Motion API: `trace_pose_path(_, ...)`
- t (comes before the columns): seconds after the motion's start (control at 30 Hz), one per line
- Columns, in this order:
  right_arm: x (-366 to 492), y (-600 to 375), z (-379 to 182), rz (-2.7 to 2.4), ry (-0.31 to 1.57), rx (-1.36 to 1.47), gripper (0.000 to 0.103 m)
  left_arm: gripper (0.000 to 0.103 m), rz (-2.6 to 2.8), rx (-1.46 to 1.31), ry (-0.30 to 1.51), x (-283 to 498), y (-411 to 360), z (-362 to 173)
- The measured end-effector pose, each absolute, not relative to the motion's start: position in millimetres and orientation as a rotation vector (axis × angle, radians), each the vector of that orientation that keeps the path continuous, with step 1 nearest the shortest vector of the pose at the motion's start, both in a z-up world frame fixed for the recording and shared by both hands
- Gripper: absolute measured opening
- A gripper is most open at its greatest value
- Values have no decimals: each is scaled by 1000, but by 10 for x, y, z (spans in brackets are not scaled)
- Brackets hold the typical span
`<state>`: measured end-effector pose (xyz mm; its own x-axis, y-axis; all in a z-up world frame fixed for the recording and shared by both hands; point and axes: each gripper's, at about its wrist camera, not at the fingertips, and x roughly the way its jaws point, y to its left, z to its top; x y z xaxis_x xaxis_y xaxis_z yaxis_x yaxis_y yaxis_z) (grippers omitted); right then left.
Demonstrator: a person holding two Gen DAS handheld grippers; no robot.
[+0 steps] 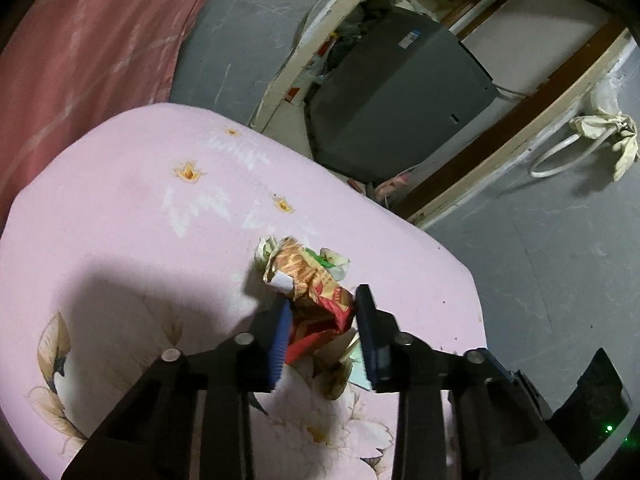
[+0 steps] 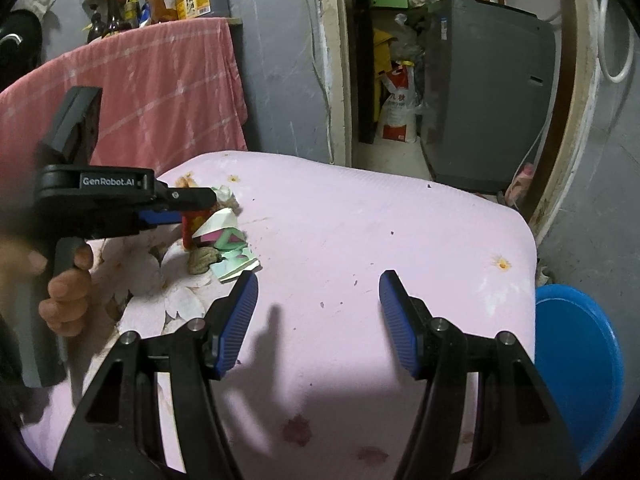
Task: Collect trash
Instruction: 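Lift red-gold wrapper with left tool while right tool moves to white paper, then close right tool on white-green paper while left tool holds wrapper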
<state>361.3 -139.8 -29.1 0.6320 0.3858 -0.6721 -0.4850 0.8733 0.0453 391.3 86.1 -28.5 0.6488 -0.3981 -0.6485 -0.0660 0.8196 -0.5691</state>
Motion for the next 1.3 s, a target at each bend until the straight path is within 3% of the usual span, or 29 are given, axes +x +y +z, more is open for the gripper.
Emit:
trace_pose_path(0.33,3620,-1085,-328,562,781,-217,62,16,-222,-614,807,3576,998,-111)
trace_pose_path(0.97,4120,-437,-541,685,953,-209,61,16,-219,-683,785,3360,1312,-148)
trace_pose_path(1.03,4126,-454,-553,686,956,-201,58,16,-222,-675,786,3352,1310,-157)
trace_pose_path(1.1,4131,-504,-541,693,957,-171,44,15,-219,-673,779,3337,1300,-159)
trace_pose_path(1.3,4180,-712,-518,707,954,-32,42,15,-219,-669,782,3316,1269,-154)
